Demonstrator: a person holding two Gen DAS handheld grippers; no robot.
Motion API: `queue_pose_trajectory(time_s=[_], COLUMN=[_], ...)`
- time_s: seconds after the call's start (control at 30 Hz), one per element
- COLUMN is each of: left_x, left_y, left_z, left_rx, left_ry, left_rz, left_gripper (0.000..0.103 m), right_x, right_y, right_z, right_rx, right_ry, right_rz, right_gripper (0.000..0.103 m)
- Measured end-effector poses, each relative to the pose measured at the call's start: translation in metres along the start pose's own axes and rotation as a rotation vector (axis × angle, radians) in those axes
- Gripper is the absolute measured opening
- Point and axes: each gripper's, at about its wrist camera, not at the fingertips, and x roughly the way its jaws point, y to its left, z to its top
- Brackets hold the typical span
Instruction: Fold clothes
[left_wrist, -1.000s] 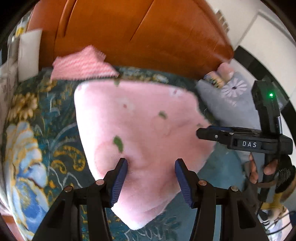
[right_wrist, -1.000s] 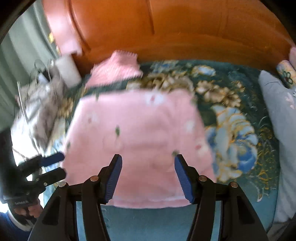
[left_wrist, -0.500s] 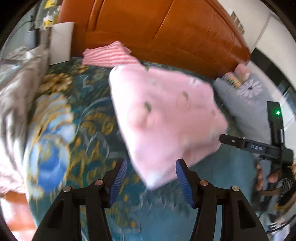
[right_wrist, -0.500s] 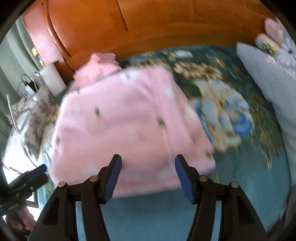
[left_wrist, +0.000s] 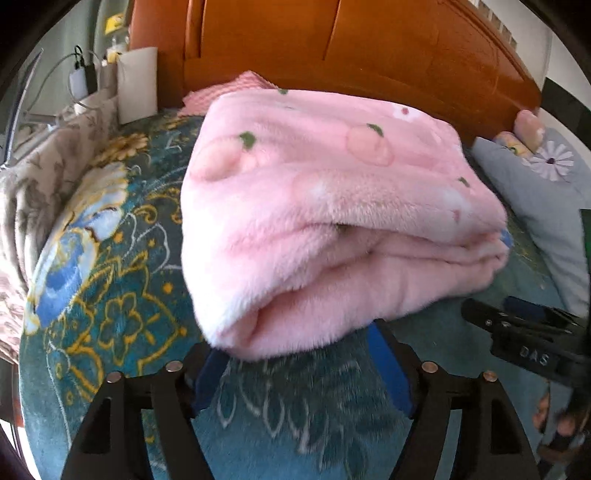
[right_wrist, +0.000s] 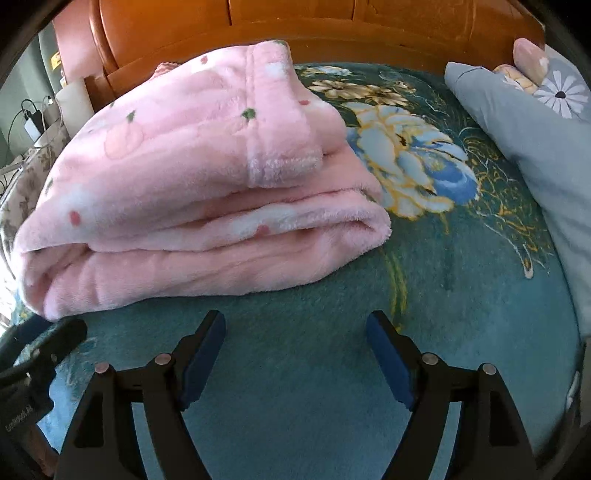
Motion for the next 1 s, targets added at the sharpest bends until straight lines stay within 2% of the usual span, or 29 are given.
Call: queue_pose_trajectory(time_s=[0.13,0.2,0.23,0.27,0.3,0.33,0.5,1.0], left_x=[0.007,0.010,0.012,0.014,0.017,0.018,0.022,0.025], left_y=[-0.007,-0.010,-0.011,-0.012,-0.014,-0.015,-0.022,-0.019], left_z=[-0.002,-0.003,-0.004,-0.004,-0.004,-0.004,-0.006,-0.004], left_rx=[0.018,0.028,0.037,0.046,0.063,0.072,0.111,0.117], left_ry=[-0.009,-0.014,-0.007,0.000,0.010,0.017,0.029,0.019], left_rz=[0.034,0.050,0.050,0.049,0.043,0.042,0.088,0.094], left_gripper=[0.083,0.088,0.090,0.095,0.100,0.103,0.103,0.103], right_x=[0.002,0.004,0.006,0.007,0.008,0.009,0.010,0.016], right_y=[0.006,0.008,0.009,0.009,0.009,0.008,0.009,0.006], right_z=[0.003,0.004,0.003,0.003,0.003,0.001,-0.003,-0.001], right_rx=[-0.024,-0.031,-0.032,-0.030,-0.026,-0.017,-0.008,0.001], right_ry=[-0.071,-0.089,-0.096,-0.101,-0.106,-0.109,-0.122,-0.118], right_rz=[-0.019,-0.028,-0.032,-0.040,-0.047,-0.047,-0.050,-0.060], right_gripper=[0.081,0.081,0.084,0.094,0.098,0.098,0.098,0.103])
